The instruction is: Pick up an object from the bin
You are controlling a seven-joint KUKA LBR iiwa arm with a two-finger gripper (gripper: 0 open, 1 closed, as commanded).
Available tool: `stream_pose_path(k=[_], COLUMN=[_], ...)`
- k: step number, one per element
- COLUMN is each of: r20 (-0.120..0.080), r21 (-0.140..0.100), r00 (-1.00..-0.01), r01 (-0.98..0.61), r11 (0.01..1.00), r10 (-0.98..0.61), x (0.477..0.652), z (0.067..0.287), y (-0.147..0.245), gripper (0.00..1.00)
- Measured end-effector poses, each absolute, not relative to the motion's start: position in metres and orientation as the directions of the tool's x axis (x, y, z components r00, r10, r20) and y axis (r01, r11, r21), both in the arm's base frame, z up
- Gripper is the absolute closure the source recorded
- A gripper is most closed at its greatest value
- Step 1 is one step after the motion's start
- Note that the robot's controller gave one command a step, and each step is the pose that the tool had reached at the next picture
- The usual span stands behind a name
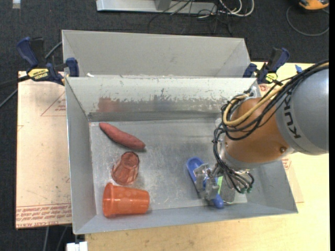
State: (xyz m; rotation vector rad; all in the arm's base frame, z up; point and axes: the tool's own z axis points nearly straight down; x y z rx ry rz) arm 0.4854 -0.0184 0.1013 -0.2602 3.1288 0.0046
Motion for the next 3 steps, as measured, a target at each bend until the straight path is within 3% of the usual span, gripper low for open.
stream_pose_path(k=[1, 2, 3], r20=[-0.003, -0.003, -0.008], r21=[0.003, 0.003, 0.002], r00=[-0.986, -0.986, -0.951], r01=[-0.165, -0.165, -0.31], r11=[0.986, 0.986, 0.951], r10=[-0.165, -0.165, -0.31], x=[0.486, 0.486, 0.515], z=[0.101, 0.101, 0.074], y=[-0.018, -0.018, -0.078], gripper=[0.0, 0.0, 0.0])
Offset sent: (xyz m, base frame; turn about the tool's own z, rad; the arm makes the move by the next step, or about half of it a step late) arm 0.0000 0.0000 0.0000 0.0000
